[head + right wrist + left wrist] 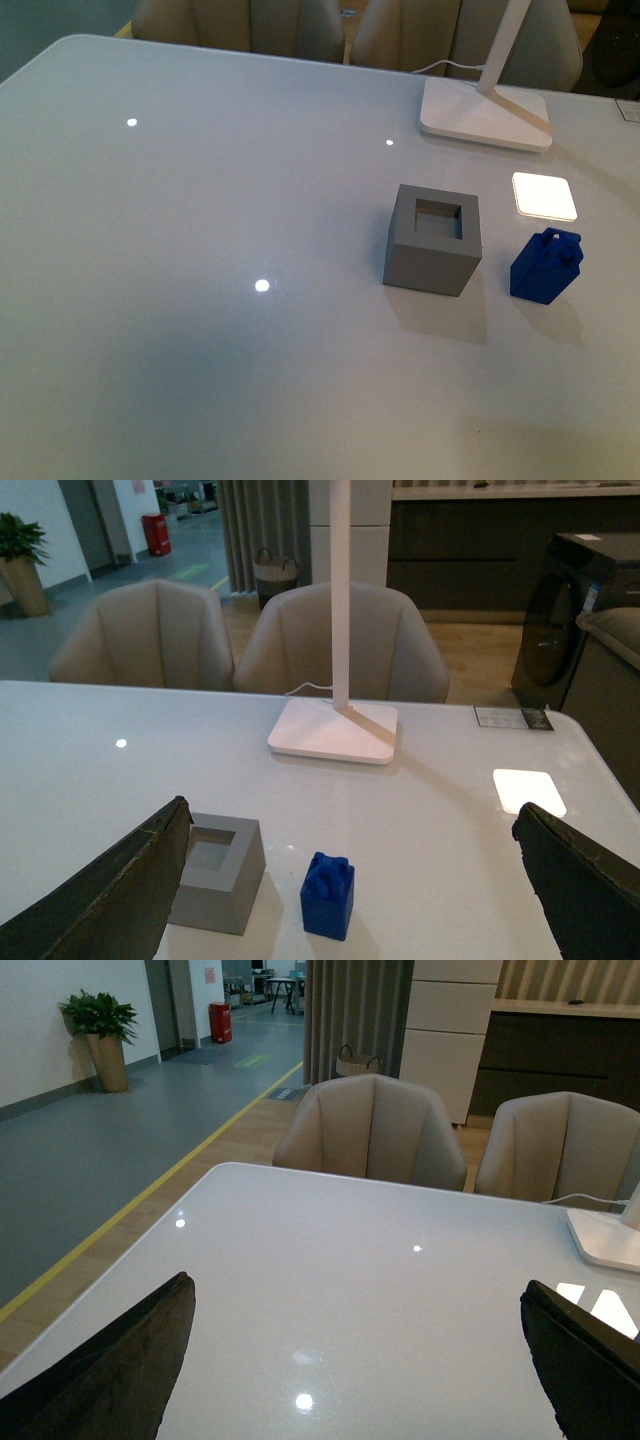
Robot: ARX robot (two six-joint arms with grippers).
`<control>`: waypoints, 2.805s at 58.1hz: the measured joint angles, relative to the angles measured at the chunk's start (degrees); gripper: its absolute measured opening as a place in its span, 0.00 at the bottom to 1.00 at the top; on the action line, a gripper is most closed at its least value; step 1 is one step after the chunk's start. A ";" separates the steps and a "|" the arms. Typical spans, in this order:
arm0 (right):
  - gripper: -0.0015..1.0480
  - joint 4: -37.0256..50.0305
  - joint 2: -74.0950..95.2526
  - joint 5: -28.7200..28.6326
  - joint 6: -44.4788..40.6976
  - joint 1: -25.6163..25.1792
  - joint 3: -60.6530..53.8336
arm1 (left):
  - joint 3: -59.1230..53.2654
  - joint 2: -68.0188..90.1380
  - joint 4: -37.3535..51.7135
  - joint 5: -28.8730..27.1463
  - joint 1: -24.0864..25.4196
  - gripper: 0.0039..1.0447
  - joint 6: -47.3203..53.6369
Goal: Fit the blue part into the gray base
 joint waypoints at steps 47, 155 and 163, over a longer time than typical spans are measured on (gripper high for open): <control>0.91 -19.45 16.06 13.29 4.81 10.32 8.79 | 0.00 0.00 0.00 0.00 0.00 0.93 0.00; 0.43 3.52 123.58 5.03 20.17 3.69 59.25 | 0.00 0.00 0.00 0.00 0.00 0.93 0.00; 0.43 2.71 119.49 4.28 20.81 3.69 57.37 | 0.00 0.00 0.00 0.00 0.00 0.93 0.00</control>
